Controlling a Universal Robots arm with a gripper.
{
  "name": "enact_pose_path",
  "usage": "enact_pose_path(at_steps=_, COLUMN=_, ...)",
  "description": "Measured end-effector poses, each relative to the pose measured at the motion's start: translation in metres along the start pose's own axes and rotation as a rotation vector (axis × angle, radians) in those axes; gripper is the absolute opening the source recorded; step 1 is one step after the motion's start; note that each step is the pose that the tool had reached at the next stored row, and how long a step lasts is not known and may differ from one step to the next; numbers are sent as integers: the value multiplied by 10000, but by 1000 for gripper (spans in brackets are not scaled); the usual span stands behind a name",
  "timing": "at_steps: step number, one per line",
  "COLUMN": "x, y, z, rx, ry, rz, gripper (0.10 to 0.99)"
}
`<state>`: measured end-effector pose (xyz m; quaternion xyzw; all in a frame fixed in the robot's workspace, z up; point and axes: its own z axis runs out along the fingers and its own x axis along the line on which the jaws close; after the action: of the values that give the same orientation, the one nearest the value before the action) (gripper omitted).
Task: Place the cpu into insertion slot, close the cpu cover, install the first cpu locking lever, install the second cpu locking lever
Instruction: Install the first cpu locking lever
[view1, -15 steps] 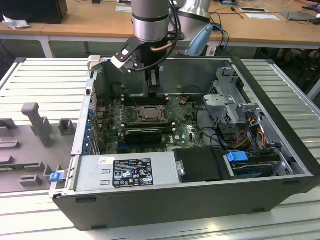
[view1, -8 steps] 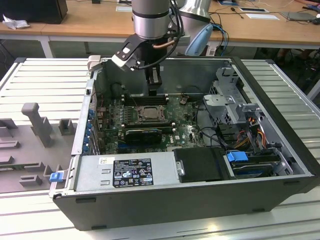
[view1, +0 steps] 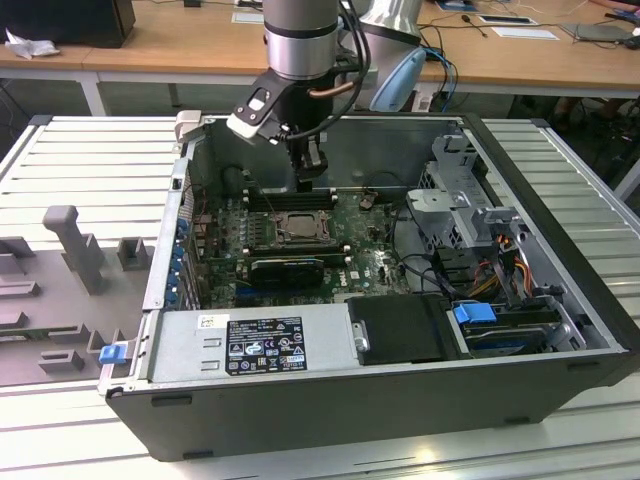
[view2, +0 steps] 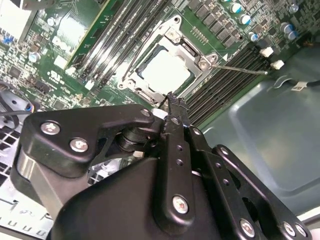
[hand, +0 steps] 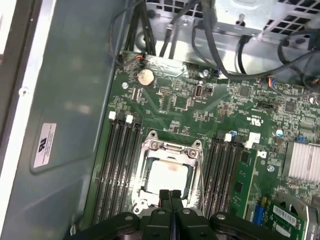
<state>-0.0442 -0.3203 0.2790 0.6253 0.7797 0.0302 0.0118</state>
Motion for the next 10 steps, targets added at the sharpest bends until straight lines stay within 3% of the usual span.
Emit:
enact_pose_path(at_steps=6, x=0, y=0, z=0, rx=19, ry=61, rz=-999, gripper=106)
enact_pose_path(at_steps=10, x=0, y=0, z=0, rx=41, ry=128, rz=-2085, gripper=106)
